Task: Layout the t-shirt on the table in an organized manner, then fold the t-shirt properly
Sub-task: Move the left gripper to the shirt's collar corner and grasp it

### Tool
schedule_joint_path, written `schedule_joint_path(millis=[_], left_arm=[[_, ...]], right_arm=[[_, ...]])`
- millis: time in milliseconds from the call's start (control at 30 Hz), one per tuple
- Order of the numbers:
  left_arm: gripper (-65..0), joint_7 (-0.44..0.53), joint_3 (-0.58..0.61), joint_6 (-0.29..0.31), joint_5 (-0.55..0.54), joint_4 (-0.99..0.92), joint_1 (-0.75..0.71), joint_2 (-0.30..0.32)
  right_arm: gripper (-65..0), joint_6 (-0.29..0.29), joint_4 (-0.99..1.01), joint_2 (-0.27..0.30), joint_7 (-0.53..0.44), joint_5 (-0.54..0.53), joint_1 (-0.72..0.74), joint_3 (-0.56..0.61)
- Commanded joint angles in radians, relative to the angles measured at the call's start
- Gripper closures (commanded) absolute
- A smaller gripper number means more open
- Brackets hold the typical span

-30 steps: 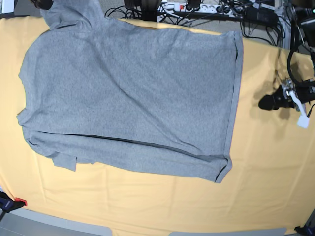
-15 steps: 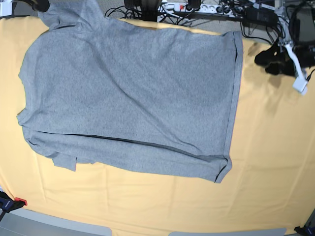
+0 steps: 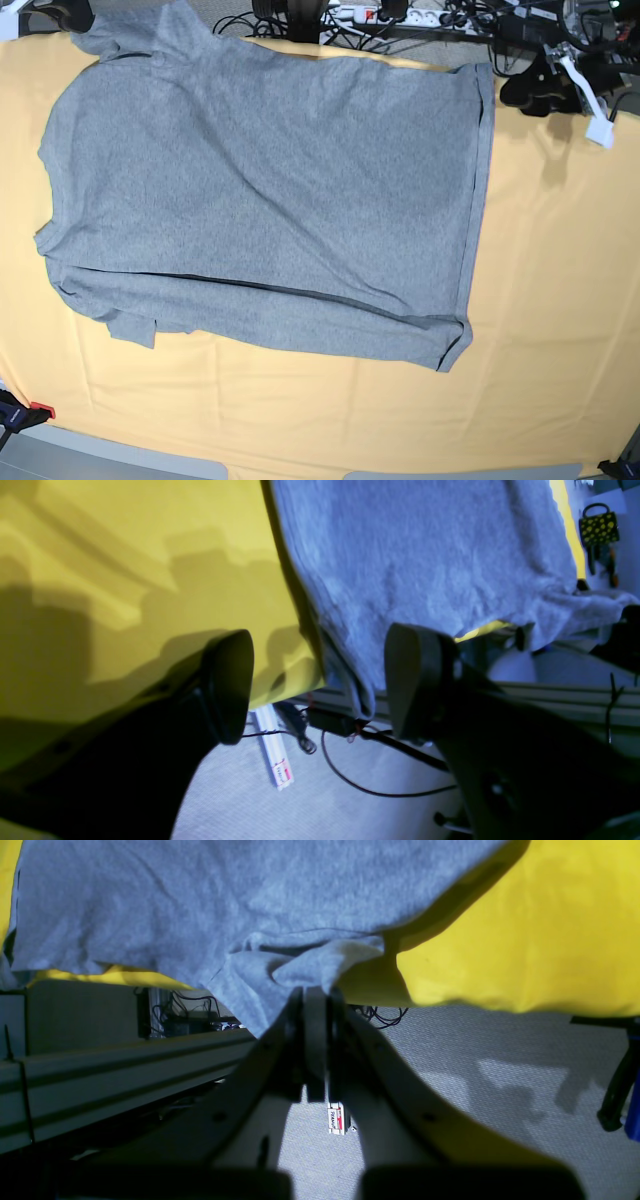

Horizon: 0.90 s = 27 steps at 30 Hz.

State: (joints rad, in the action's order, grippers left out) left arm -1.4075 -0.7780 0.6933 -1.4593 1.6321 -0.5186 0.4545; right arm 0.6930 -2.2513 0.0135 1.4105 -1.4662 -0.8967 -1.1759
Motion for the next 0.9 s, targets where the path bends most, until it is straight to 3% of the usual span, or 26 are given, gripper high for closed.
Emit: schedule_joint_path(millis=[0,167,533,733,867], left_arm=[[-41.6,0.011,-0.003,0.005,-0.024,0.013,-0.001,0.013],[-41.6,0.011,0.001,0.005,-0.014,0.013,-0.001,-0.011],[-41.6,0.076,0.101,-0.011,0.177,0.013,0.030,-0.056],[-41.6,0.051,0.202,-0.013,0.165,0.013,0.034,-0.055],[-41.6,0.011,0.251,0.005,0.078,0.013,0.034,-0.055]], right_arm=[[0.0,0.005,-0.013,0.006,-0.014,-0.017,-0.014,-0.009],[0.0,0.005,-0.013,0.006,-0.014,-0.017,-0.014,-0.009],[0.0,0.005,-0.013,0.006,-0.014,-0.017,-0.014,-0.009],[0.0,0.005,-0.013,0.006,-0.014,-0.017,-0.014,-0.009],[0.0,0.005,-0.013,0.006,-0.014,-0.017,-0.014,-0.009]])
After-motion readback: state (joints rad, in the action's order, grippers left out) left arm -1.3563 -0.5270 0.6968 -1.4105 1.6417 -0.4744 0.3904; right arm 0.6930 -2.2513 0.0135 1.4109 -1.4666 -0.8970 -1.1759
